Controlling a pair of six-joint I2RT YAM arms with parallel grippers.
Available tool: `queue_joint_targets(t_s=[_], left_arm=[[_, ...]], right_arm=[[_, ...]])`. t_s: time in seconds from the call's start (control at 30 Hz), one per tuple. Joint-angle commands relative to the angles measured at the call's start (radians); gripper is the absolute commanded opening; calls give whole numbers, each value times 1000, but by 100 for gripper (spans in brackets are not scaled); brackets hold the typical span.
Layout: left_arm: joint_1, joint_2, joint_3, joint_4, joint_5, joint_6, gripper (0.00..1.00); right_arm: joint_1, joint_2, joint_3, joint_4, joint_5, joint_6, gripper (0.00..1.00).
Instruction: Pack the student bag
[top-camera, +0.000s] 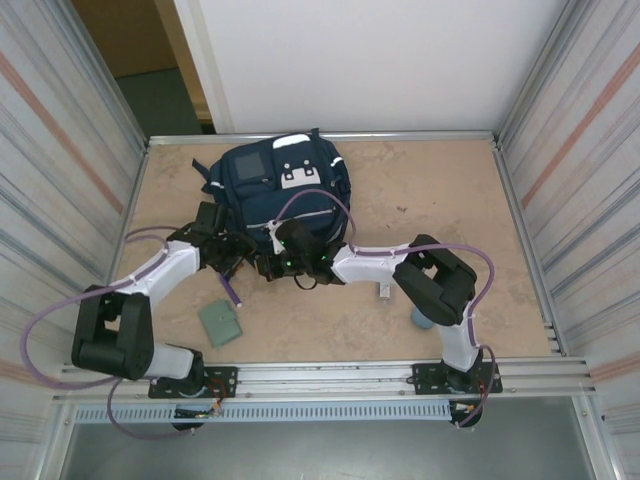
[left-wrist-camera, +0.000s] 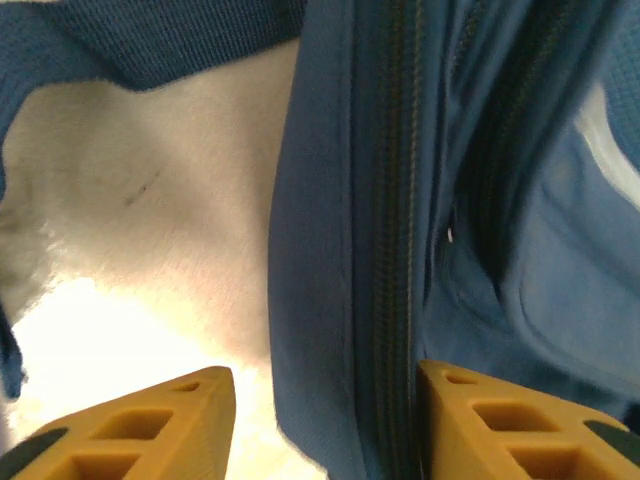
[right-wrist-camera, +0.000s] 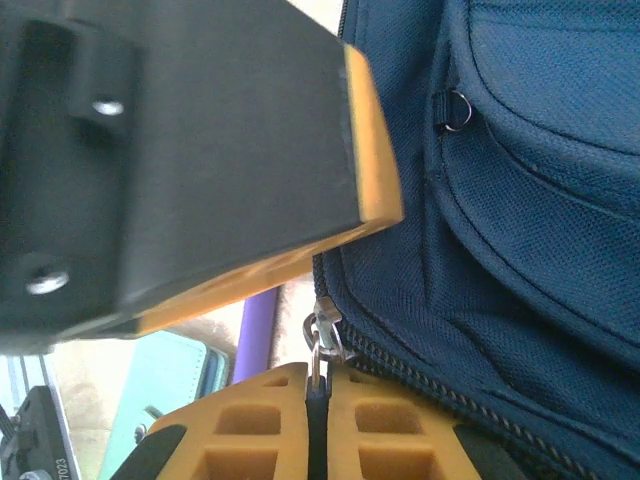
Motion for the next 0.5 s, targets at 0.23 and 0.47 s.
queue_joint_targets(t_s=[0.23,0.47], left_arm=[[55,63,81,67,-139,36,0],[71,159,188,142,-71,153,0]], right_arm=[[-100,-266,-297,-51,35,-58,0],[-296,-487,-530,-181,70,-111,0]])
